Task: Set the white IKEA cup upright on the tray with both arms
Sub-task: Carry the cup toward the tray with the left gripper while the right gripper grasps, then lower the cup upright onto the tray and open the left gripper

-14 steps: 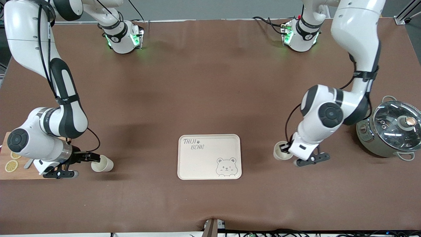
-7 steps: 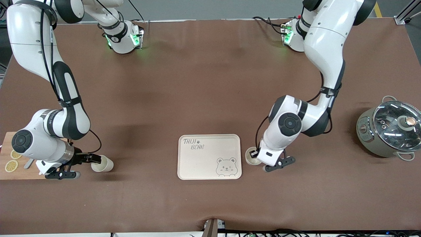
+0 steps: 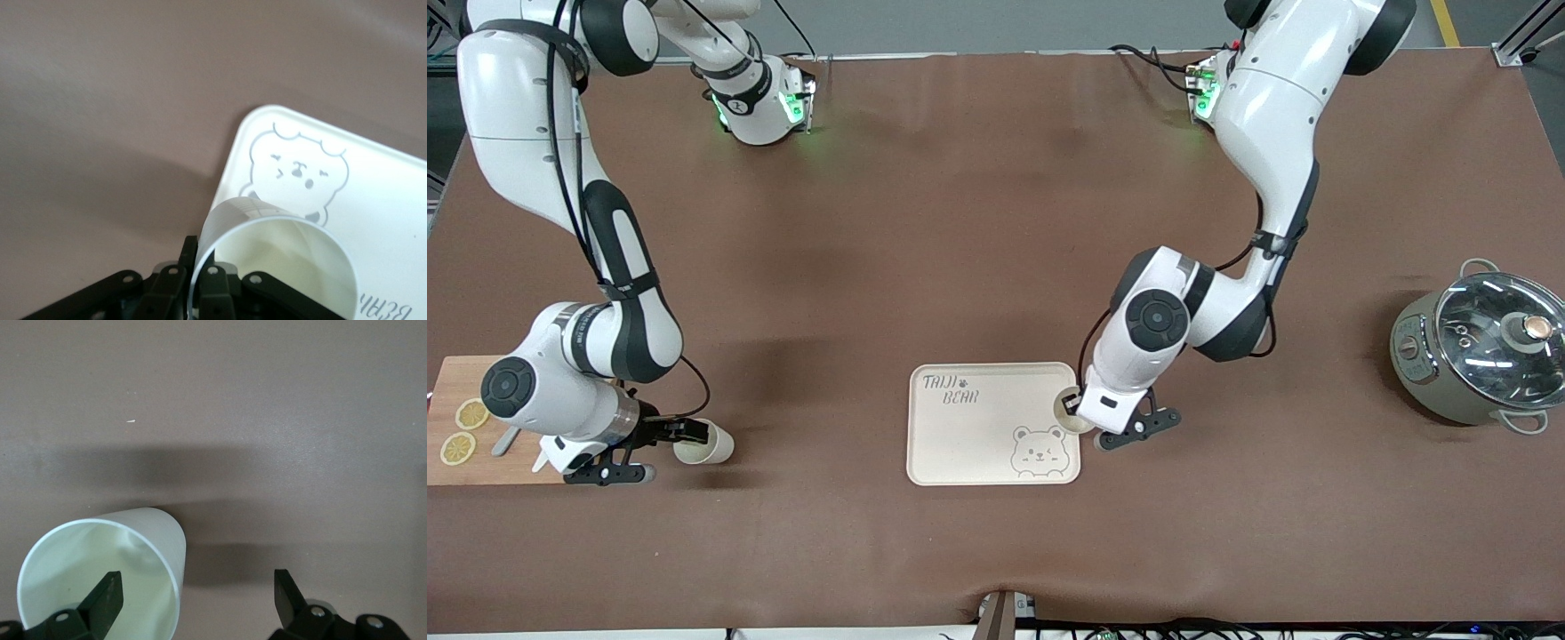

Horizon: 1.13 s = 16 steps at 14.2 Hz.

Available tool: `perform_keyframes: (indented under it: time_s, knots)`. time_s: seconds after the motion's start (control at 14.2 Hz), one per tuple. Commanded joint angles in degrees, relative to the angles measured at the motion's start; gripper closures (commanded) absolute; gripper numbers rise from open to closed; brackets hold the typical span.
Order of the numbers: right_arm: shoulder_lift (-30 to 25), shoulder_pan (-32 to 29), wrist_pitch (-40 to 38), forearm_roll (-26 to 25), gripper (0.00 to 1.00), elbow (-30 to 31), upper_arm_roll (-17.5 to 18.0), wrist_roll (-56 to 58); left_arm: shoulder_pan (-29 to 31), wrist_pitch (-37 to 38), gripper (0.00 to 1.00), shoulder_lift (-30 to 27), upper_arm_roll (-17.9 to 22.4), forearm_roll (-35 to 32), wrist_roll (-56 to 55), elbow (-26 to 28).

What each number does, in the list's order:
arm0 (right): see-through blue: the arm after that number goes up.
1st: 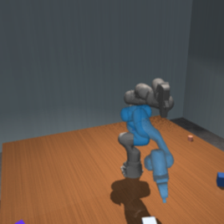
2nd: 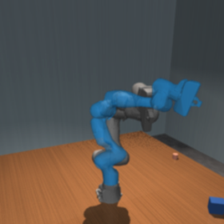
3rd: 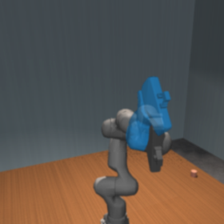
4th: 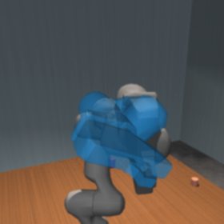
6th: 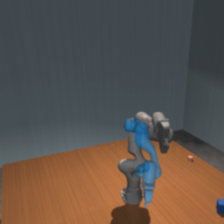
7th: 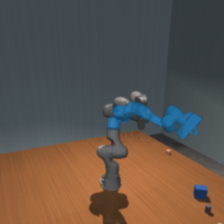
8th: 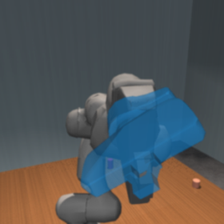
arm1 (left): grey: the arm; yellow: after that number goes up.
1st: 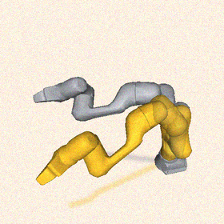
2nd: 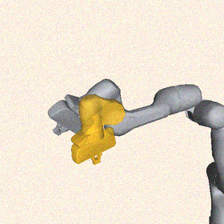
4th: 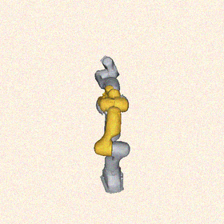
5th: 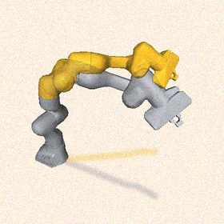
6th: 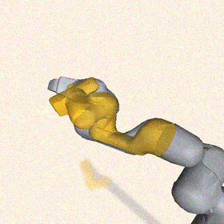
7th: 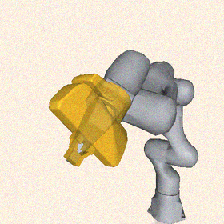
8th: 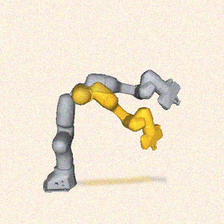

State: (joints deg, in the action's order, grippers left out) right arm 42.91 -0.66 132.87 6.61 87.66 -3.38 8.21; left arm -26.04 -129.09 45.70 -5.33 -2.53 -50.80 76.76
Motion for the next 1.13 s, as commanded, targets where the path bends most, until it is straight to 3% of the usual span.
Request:
perform_keyframes:
  time_s: [0.0, 0.42, 0.77, 0.84, 0.91, 1.06]
  knots:
    - [0.51, -0.31, 0.2, 0.25, 0.0, -0.47, 0.22, 0.49, -2.08, 0.77, 1.0, 2.98, 0.85, 0.86, -1.76, -4.07]
    - [0.51, -0.05, 0.28, 0.25, 0.0, -0.47, 0.21, 0.41, -4.89, -1.24, 1.0, 5.88, 0.94, 0.78, -3.25, -4.07]
    - [0.42, 0.13, -0.07, 0.25, 0.38, -0.56, 0.3, 0.4, -5.34, -2.48, 1.0, 6.59, 1.2, 0.43, -5.19, -3.9]
    - [0.42, 0.13, -0.15, 0.34, 0.43, -0.56, 0.3, 0.41, -5.52, -2.48, 0.23, 6.59, 1.29, 0.08, -5.19, -3.81]
    - [0.42, 0.22, -0.15, 0.25, 0.5, -0.56, 0.22, 0.41, -5.69, -2.48, 0.0, 6.59, 1.99, -0.01, -5.1, -3.81]
    - [0.33, 0.13, -0.15, 0.34, 0.65, -0.64, 0.3, 0.32, -7.62, -2.13, 0.0, 5.9, 4.44, 0.07, -5.63, -3.72]
